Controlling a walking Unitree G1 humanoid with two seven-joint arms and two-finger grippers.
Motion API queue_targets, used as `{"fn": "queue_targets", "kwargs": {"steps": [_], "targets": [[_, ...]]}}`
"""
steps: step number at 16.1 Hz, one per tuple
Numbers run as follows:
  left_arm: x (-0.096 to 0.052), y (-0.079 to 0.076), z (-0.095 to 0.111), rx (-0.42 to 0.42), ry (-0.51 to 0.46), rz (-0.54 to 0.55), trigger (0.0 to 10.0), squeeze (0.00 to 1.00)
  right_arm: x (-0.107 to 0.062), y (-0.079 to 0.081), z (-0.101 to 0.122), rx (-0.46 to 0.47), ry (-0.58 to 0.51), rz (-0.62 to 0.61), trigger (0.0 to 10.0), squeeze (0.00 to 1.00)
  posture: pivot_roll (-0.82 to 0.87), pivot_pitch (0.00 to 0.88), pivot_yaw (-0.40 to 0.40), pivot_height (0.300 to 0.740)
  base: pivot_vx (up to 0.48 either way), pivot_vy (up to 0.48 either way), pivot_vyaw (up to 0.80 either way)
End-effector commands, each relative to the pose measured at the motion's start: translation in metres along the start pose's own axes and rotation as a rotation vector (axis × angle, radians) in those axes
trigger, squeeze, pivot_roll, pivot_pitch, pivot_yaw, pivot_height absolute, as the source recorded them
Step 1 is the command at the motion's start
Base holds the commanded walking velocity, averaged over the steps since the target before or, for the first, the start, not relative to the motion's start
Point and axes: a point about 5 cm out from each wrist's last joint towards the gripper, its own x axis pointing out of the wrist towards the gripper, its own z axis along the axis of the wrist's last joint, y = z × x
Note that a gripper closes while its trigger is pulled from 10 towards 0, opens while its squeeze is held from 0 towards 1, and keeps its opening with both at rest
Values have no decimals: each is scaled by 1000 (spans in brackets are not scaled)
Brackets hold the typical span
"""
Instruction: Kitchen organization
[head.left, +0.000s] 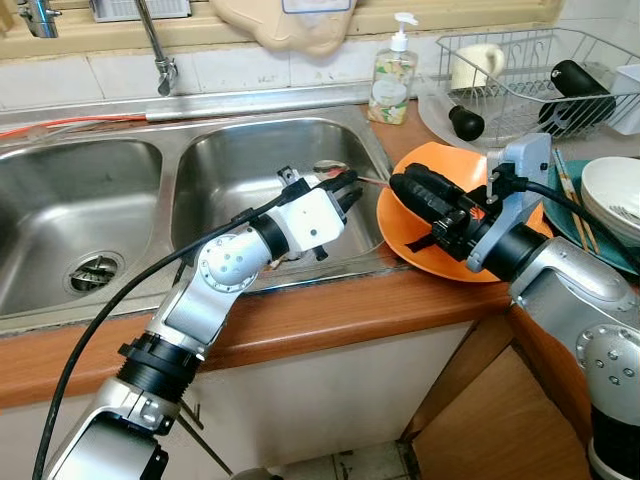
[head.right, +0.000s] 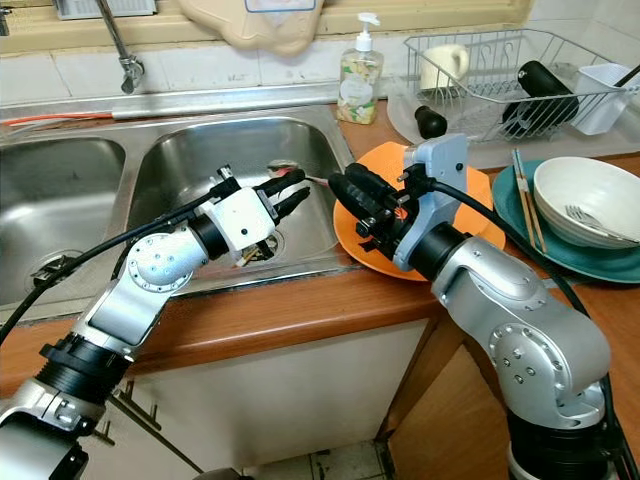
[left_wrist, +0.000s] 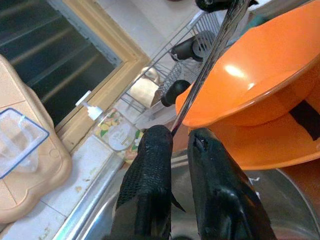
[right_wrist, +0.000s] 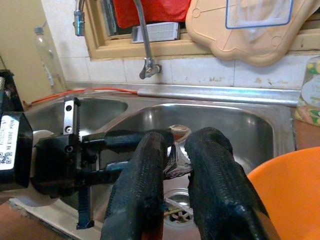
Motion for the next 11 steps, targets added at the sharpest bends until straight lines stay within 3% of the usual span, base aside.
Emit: {"fn": "queue_targets", "kwargs": {"steps": [1, 2, 3, 4, 8, 9, 11], "targets": [[0, 3, 0, 24, 0, -26, 10000, 412, 2, 3, 6, -17, -20, 9, 0, 0, -181, 0, 55, 740, 0, 0, 0], [0, 2, -1, 41, 6, -38, 10000, 851, 3, 4, 6, -16, -22, 12, 0, 0, -181, 0, 57, 740, 0, 0, 0], [0, 3, -2, 59, 7, -26, 10000, 745, 3, 5, 6, -22, -18, 14, 0, 0, -183, 0, 60, 740, 0, 0, 0], [0, 5, -3, 73, 6, -11, 10000, 0, 3, 7, 4, -31, -7, 16, 0, 0, -183, 0, 61, 740, 0, 0, 0], [3, 3, -3, 79, 4, -25, 10000, 0, 6, 12, 3, -25, 1, 27, 0, 0, -186, 0, 64, 740, 0, 0, 0], [3, 3, -4, 71, 7, -26, 196, 0, 6, 14, 2, -28, 5, 36, 0, 0, -188, 0, 64, 740, 0, 0, 0], [4, 3, -5, 69, 7, -27, 0, 0, 6, 16, 1, -32, 14, 42, 0, 0, -189, 0, 63, 740, 0, 0, 0]]}}
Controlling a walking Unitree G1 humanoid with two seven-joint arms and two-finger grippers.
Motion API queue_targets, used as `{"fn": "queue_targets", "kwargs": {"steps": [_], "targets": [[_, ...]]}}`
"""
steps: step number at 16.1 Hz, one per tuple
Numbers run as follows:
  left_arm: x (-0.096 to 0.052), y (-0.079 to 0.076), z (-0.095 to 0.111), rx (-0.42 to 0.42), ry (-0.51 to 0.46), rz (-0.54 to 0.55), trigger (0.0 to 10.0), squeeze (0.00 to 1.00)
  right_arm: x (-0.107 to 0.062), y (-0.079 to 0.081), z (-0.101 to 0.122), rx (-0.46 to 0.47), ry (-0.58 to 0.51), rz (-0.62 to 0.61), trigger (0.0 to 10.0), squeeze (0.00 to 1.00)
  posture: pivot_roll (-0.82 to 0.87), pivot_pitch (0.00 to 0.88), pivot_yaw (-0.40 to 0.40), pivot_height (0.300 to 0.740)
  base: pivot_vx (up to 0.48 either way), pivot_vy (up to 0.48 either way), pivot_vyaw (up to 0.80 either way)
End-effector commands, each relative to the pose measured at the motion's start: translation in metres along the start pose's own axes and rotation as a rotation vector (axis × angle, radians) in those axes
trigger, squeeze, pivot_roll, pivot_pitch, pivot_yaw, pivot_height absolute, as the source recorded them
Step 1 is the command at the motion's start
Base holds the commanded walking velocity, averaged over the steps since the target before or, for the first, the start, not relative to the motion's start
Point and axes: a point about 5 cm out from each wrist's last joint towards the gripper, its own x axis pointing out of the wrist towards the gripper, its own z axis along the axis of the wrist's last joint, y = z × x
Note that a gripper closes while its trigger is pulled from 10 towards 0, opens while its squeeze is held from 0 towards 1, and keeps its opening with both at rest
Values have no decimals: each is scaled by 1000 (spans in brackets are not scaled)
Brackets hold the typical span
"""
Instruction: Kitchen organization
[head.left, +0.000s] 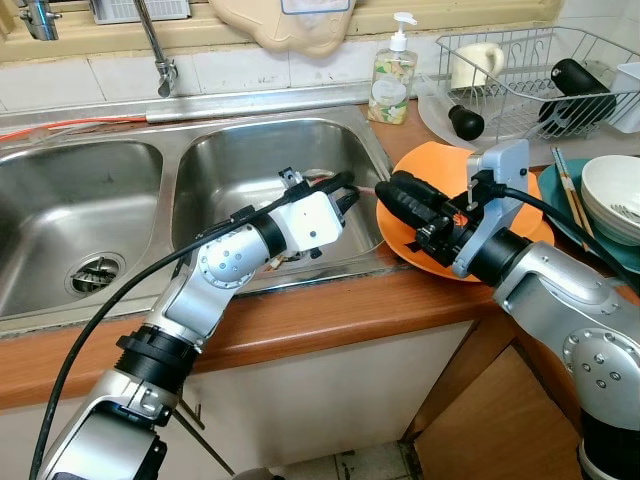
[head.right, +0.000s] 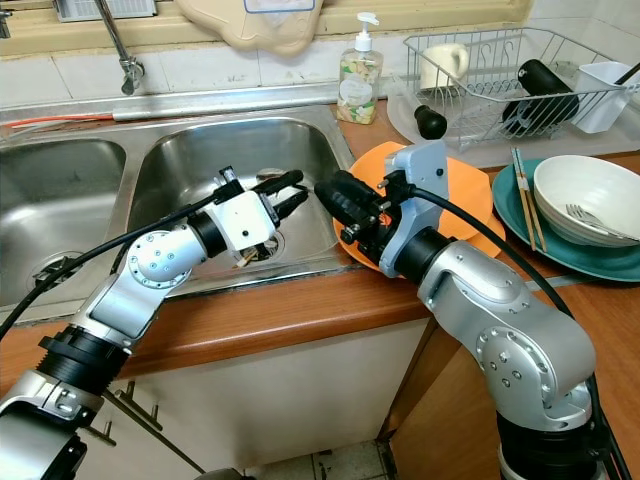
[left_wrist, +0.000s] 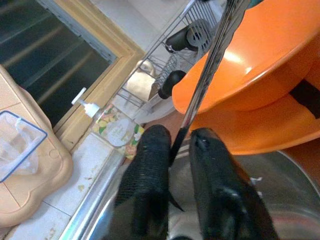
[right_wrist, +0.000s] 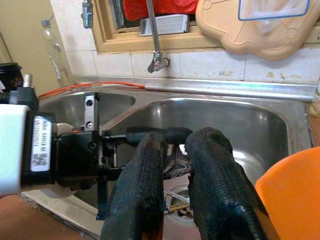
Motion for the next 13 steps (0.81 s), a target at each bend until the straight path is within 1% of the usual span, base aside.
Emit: {"fn": "queue_targets", "kwargs": {"steps": [1, 6, 7, 8, 9, 11, 12, 13], "targets": [[5, 4, 5, 24, -19, -14, 0, 0, 1, 5, 6, -30, -10, 15, 0, 0, -189, 0, 63, 740, 0, 0, 0], [6, 4, 3, 32, -14, -17, 0, 0, 1, 5, 6, -32, -2, 11, 0, 0, -196, 0, 63, 740, 0, 0, 0], [6, 5, 3, 35, -12, -14, 0, 0, 0, 4, 6, -32, -2, 11, 2275, 0, -196, 0, 63, 740, 0, 0, 0], [5, 8, 1, 44, -3, 0, 0, 0, 1, 6, 6, -19, -4, 25, 10000, 898, -194, 0, 67, 740, 0, 0, 0], [4, 12, 0, 53, 6, 5, 0, 0, 2, 8, 6, 10, -10, 33, 10000, 1000, -189, 0, 73, 740, 0, 0, 0], [0, 18, -4, 70, 27, 8, 0, 0, 3, 7, 7, -15, -14, 9, 10000, 1000, -184, 0, 78, 740, 0, 0, 0], [-3, 22, -8, 81, 47, 11, 0, 0, 2, 5, 5, -23, -7, -10, 10000, 165, -180, 0, 77, 740, 0, 0, 0], [-6, 26, -14, 90, 77, 17, 0, 0, -1, 4, 2, -30, 8, -19, 10000, 0, -180, 0, 76, 740, 0, 0, 0]]}}
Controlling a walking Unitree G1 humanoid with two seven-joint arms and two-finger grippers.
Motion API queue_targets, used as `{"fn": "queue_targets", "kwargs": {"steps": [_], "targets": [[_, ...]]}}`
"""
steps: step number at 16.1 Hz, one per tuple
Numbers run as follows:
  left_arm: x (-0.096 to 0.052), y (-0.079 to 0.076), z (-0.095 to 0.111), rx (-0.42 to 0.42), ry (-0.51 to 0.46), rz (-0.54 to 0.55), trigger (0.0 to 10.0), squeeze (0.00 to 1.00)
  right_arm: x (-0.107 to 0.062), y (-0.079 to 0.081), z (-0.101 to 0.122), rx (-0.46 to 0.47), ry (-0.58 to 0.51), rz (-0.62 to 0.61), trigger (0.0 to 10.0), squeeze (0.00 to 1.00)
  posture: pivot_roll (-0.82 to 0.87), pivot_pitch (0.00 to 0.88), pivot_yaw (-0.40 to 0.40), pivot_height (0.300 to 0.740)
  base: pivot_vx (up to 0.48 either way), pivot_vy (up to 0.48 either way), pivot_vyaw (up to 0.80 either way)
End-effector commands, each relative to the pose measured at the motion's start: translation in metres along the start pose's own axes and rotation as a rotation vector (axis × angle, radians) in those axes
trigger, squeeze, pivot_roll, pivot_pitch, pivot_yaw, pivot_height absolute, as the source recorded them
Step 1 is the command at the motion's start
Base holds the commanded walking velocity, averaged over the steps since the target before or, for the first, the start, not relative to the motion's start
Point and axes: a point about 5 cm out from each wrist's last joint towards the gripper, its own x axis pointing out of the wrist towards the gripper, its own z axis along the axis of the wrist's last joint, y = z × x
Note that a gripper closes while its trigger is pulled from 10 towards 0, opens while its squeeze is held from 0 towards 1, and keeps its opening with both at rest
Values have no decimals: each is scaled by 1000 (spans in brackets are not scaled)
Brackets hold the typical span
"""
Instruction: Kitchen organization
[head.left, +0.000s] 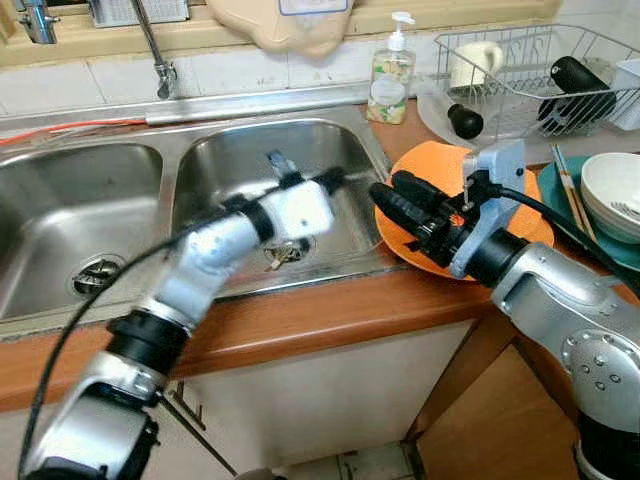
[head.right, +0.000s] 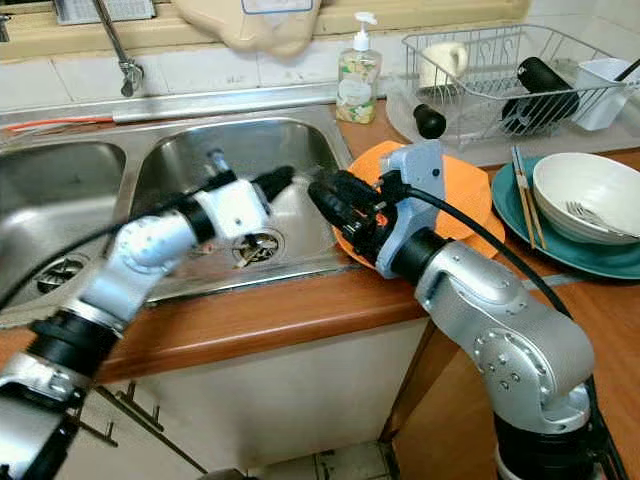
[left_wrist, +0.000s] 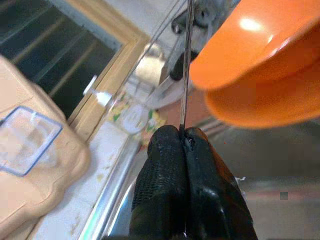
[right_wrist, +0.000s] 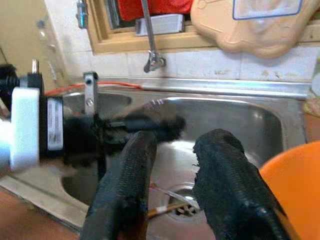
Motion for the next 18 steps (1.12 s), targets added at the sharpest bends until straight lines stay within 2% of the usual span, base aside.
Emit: {"fn": "queue_targets", "kwargs": {"steps": [1, 2, 3, 4, 6, 7, 8, 9, 10, 14, 15, 16, 17, 18], "targets": [[-4, 9, -11, 20, 66, 13, 0, 0, -3, 3, -1, -46, 19, 4, 10000, 0, -184, 0, 78, 740, 0, 0, 0], [-7, 12, -20, 30, 114, 6, 0, 0, -4, 3, -3, -63, 41, 6, 10000, 0, -183, 0, 79, 740, 0, 0, 0], [-10, 17, -36, 28, 216, -18, 0, 0, -6, 7, -7, -83, 70, 25, 10000, 0, -184, 0, 85, 740, 0, 0, 0], [-10, 19, -42, 21, 260, -13, 0, 0, -6, 8, -9, -88, 81, 37, 10000, 0, -184, 0, 85, 740, 0, 0, 0], [-12, 27, -62, -11, 418, -17, 0, 0, -6, 15, -14, -89, 108, 66, 10000, 0, -185, 0, 81, 740, 0, 0, 0], [-12, 27, -75, -52, 520, -34, 667, 0, -5, 17, -19, -101, 131, 77, 10000, 0, -187, 0, 80, 740, 0, 0, 0], [-11, 27, -76, -55, 530, -44, 2275, 0, -4, 18, -19, -104, 133, 80, 10000, 0, -187, 0, 80, 740, 0, 0, 0], [-9, 26, -78, -65, 556, -76, 8471, 0, -3, 19, -20, -106, 132, 89, 10000, 0, -191, 0, 76, 740, 0, 0, 0], [-8, 22, -82, -80, 594, -119, 10000, 0, -2, 20, -20, -107, 133, 98, 10000, 0, -192, 0, 74, 740, 0, 0, 0], [-12, 9, -93, -131, 706, -233, 10000, 0, -1, 23, -23, -117, 153, 110, 10000, 0, -207, 0, 85, 740, 0, 0, 0], [-15, 6, -97, -131, 730, -251, 10000, 561, -2, 23, -25, -121, 161, 105, 10000, 0, -214, 0, 91, 740, 0, 0, 0], [-16, 5, -98, -130, 737, -258, 10000, 824, -2, 23, -25, -124, 164, 103, 10000, 0, -214, 0, 91, 740, 0, 0, 0], [-18, 3, -100, -136, 749, -269, 10000, 1000, -3, 24, -27, -128, 170, 102, 10000, 0, -216, 0, 90, 740, 0, 0, 0], [-18, 2, -100, -139, 753, -272, 10000, 1000, -3, 24, -27, -129, 172, 102, 10000, 0, -217, 0, 88, 740, 0, 0, 0]]}}
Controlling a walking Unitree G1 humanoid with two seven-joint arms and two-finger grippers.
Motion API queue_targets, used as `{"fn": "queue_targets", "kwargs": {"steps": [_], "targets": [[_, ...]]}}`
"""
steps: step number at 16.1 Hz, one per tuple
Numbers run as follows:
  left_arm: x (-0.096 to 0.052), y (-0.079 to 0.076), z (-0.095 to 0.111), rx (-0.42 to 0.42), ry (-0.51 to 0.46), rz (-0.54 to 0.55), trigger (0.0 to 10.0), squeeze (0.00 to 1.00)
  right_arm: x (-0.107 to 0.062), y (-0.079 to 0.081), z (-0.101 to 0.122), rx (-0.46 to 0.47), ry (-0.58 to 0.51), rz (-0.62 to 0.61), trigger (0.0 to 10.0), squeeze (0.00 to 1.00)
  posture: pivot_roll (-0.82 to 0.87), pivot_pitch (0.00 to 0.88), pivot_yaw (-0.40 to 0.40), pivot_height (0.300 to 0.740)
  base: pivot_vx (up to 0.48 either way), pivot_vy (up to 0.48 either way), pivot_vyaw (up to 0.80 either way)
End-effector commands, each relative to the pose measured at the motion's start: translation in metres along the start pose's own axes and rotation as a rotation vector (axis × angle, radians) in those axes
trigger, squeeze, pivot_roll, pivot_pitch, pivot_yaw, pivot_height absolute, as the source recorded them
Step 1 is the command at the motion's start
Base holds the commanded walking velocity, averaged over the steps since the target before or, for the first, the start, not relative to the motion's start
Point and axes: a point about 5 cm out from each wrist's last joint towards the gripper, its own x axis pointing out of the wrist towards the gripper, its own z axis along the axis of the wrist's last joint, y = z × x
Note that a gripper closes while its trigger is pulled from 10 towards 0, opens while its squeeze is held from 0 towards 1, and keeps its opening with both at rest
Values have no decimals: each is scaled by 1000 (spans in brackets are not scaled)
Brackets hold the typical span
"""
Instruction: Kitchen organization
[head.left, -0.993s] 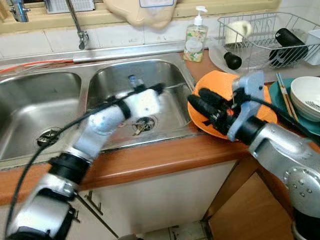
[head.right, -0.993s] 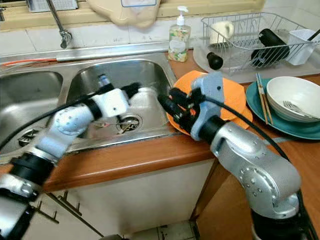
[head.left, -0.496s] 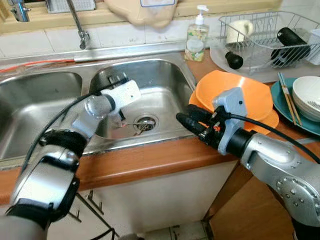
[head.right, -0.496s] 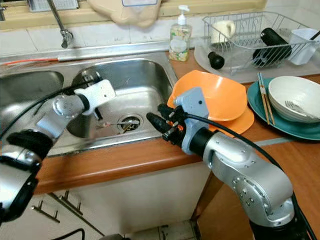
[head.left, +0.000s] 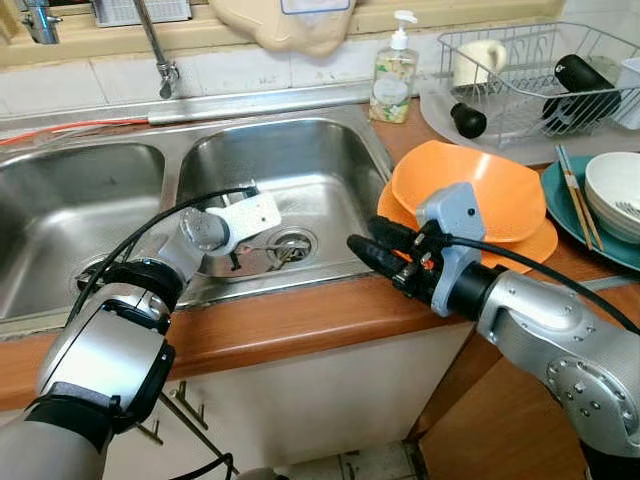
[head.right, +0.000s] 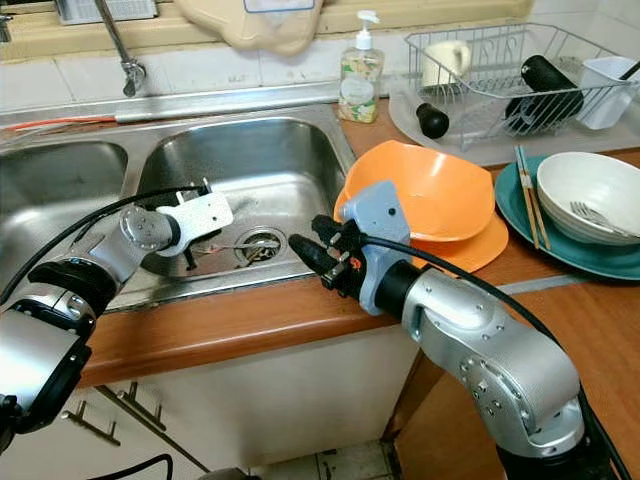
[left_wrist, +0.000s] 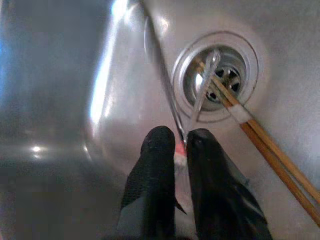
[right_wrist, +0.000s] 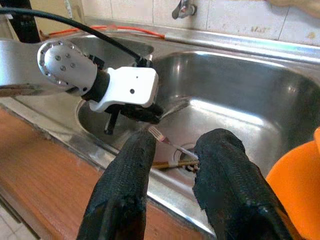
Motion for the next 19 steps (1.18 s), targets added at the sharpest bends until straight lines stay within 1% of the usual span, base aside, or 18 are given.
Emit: {"fn": "queue_targets", "kwargs": {"steps": [1, 3, 4, 5, 6, 7, 8, 9, 10, 11, 12, 14, 15, 16, 17, 18, 19], "targets": [[-2, 6, 4, 20, -3, 2, 10000, 1000, -1, 4, 3, -25, -1, 5, 10000, 0, -217, 0, 86, 740, 0, 0, 0], [-1, 4, 4, 20, -6, -2, 10000, 1000, 0, 2, 4, -33, -6, -3, 10000, 0, -215, 0, 77, 740, 0, 0, 0], [-1, 4, 4, 2, -22, -2, 10000, 1000, 1, -2, 8, -42, -21, -31, 10000, 0, -214, 0, 73, 740, 0, 0, 0], [-1, 5, 5, -2, -37, 13, 10000, 1000, 1, -8, 12, -53, -37, -71, 10000, 0, -213, 0, 71, 740, 0, 0, 0], [-3, 10, 8, -42, -82, 65, 10000, 1000, 0, -19, 17, -55, -63, -152, 10000, 0, -213, 0, 70, 740, 0, 0, 0], [-4, 12, 10, -66, -103, 92, 10000, 573, -1, -26, 20, -52, -75, -203, 10000, 0, -214, 0, 70, 740, 0, 0, 0], [-6, 18, 16, -138, -180, 147, 10000, 0, -6, -45, 25, -8, -96, -327, 10000, 0, -215, 0, 70, 740, 0, 0, 0], [-9, 24, 20, -186, -241, 201, 10000, 0, -12, -59, 30, 32, -114, -412, 10000, 745, -214, 0, 67, 740, 0, 0, 0], [-13, 28, 23, -199, -298, 238, 10000, 0, -18, -69, 32, 61, -118, -455, 10000, 1000, -213, 0, 64, 740, 0, 0, 0], [-15, 29, 25, -197, -325, 250, 10000, 0, -20, -72, 33, 59, -113, -470, 10000, 1000, -211, 0, 60, 740, 0, 0, 0], [-18, 31, 29, -206, -377, 263, 10000, 0, -25, -79, 33, 57, -99, -505, 10000, 1000, -209, 0, 58, 740, 0, 0, 0], [-28, 31, 41, -306, -569, 248, 10000, 0, -37, -96, 32, 66, -48, -635, 10000, 1000, -203, 0, 52, 740, 0, 0, 0], [-33, 27, 43, -327, -623, 230, 10000, 0, -41, -102, 33, 77, -44, -673, 10000, 894, -201, 0, 50, 740, 0, 0, 0], [-39, 21, 44, -329, -660, 212, 10000, 0, -45, -106, 33, 99, -44, -701, 10000, 129, -199, 0, 49, 740, 0, 0, 0], [-45, 15, 46, -358, -706, 185, 10000, 0, -49, -111, 32, 128, -33, -731, 10000, 0, -198, 0, 49, 740, 0, 0, 0], [-50, 10, 47, -386, -735, 163, 10000, 0, -51, -113, 30, 146, -25, -748, 10000, 0, -197, 0, 49, 740, 0, 0, 0], [-59, 1, 49, -421, -790, 125, 10000, 1000, -56, -116, 28, 188, -18, -770, 10000, 0, -193, 0, 46, 740, 0, 0, 0]]}}
